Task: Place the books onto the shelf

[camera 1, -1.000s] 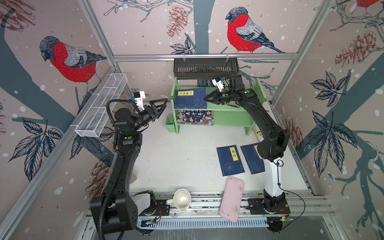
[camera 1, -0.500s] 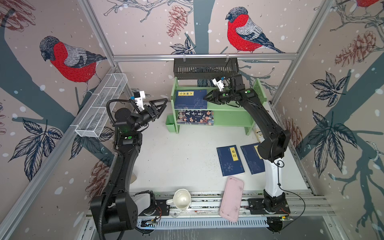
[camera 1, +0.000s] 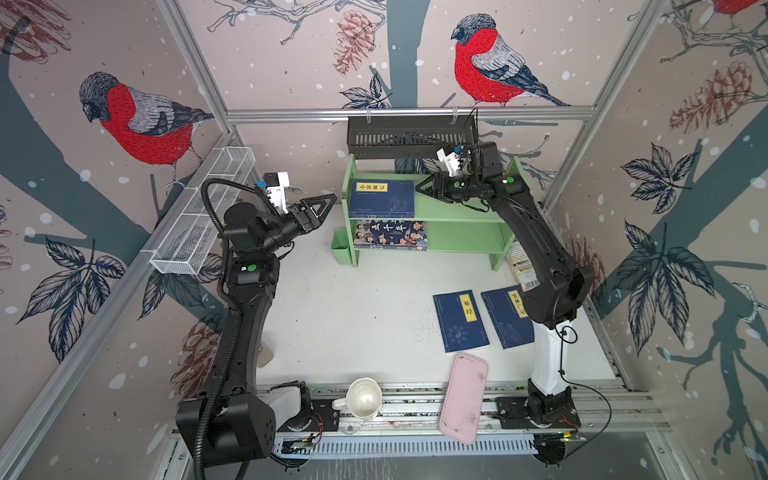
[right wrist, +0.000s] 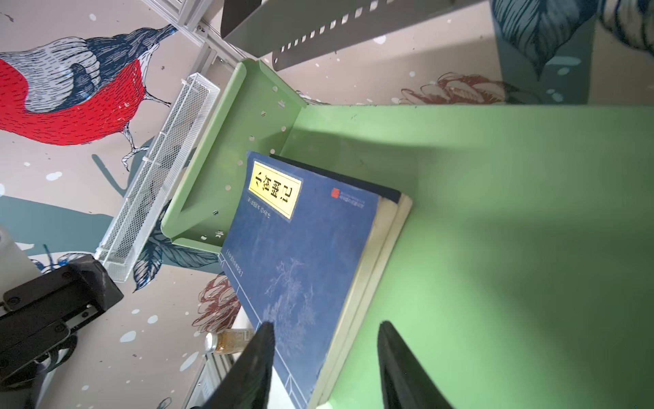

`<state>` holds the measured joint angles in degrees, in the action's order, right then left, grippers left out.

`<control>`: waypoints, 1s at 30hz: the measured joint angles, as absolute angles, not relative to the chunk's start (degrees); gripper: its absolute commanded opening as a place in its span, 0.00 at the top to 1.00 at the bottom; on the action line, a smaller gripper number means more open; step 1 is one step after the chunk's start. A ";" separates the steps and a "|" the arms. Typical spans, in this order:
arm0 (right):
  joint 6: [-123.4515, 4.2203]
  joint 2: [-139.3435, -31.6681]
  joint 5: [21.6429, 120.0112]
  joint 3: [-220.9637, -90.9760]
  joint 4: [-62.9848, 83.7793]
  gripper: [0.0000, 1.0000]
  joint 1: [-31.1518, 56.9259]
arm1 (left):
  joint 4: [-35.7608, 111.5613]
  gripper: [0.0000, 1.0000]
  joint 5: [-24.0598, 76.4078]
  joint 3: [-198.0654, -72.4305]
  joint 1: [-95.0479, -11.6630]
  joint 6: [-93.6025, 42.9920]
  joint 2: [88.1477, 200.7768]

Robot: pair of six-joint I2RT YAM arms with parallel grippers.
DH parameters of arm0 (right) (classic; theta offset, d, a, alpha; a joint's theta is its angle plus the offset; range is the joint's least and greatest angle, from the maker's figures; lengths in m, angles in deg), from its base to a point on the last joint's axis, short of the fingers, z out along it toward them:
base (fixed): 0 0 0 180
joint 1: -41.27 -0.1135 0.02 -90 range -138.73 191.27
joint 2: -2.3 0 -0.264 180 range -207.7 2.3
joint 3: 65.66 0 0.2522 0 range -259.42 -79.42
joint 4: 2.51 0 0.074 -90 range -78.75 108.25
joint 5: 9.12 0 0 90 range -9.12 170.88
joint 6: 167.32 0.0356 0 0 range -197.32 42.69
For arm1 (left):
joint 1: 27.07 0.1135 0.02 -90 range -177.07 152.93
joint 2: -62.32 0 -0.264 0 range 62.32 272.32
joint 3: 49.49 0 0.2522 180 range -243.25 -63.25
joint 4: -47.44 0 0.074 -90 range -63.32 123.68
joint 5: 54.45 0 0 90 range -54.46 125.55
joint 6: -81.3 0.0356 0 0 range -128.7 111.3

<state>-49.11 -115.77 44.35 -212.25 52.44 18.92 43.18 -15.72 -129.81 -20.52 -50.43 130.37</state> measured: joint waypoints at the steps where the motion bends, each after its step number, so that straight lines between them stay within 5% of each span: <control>1: -49.63 -114.63 45.48 -211.44 52.55 0.55 18.81 | 40.90 0.21 -14.50 -130.40 -20.78 -46.65 130.57; 12: -56.52 -100.47 60.83 -191.99 52.44 0.62 10.44 | 29.12 0.29 -1.25 -126.69 -26.81 -18.48 132.64; 30: -54.77 -90.87 70.42 -177.52 39.61 0.62 8.10 | 35.90 0.30 6.18 -124.04 -27.78 -13.23 138.70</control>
